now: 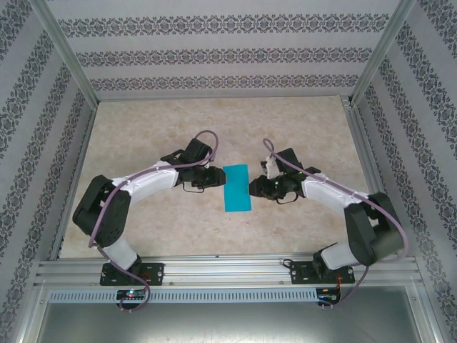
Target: Fold a paper plane with a square sheet of paper (pick it up from the middle)
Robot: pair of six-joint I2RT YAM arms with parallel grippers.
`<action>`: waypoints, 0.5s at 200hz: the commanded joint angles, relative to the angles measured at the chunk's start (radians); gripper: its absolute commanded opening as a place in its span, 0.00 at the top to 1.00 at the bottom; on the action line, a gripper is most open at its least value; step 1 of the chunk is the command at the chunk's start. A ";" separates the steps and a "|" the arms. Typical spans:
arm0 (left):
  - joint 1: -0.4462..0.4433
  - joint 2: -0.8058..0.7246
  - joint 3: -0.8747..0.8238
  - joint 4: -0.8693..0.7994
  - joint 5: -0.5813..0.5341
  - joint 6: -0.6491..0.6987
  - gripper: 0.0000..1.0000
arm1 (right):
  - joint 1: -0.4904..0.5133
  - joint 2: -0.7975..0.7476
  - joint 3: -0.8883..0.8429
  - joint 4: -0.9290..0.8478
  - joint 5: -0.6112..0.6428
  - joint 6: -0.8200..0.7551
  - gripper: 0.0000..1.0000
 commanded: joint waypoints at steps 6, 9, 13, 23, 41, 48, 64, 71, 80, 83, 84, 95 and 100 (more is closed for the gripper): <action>0.045 0.031 -0.061 0.105 0.094 -0.072 0.46 | -0.010 -0.011 0.003 0.010 0.087 0.058 0.55; 0.046 0.036 -0.062 0.113 0.106 -0.075 0.46 | -0.011 -0.005 0.003 0.017 0.091 0.065 0.55; 0.048 0.043 -0.061 0.121 0.117 -0.081 0.45 | -0.010 0.000 0.002 0.024 0.092 0.074 0.55; 0.048 0.059 -0.064 0.150 0.138 -0.096 0.44 | -0.010 0.032 0.003 0.060 0.082 0.101 0.54; 0.053 0.078 -0.080 0.217 0.176 -0.142 0.42 | -0.008 0.088 0.006 0.134 0.017 0.142 0.55; 0.055 0.083 -0.087 0.243 0.185 -0.157 0.41 | -0.006 0.109 0.008 0.154 0.007 0.154 0.56; 0.060 0.096 -0.089 0.255 0.187 -0.169 0.40 | -0.007 0.148 0.025 0.171 -0.001 0.166 0.57; 0.062 0.105 -0.086 0.247 0.185 -0.169 0.39 | -0.005 0.168 0.033 0.173 -0.008 0.166 0.57; 0.063 0.114 -0.080 0.238 0.180 -0.171 0.39 | -0.005 0.185 0.041 0.177 -0.010 0.166 0.57; 0.063 0.116 -0.079 0.238 0.179 -0.172 0.39 | -0.005 0.191 0.044 0.178 -0.012 0.168 0.57; 0.063 0.117 -0.079 0.238 0.178 -0.172 0.39 | -0.004 0.193 0.044 0.179 -0.013 0.168 0.57; 0.063 0.124 -0.081 0.243 0.177 -0.178 0.39 | -0.005 0.219 0.050 0.195 -0.035 0.175 0.57; 0.062 0.126 -0.081 0.244 0.179 -0.180 0.39 | -0.003 0.228 0.051 0.207 -0.049 0.179 0.57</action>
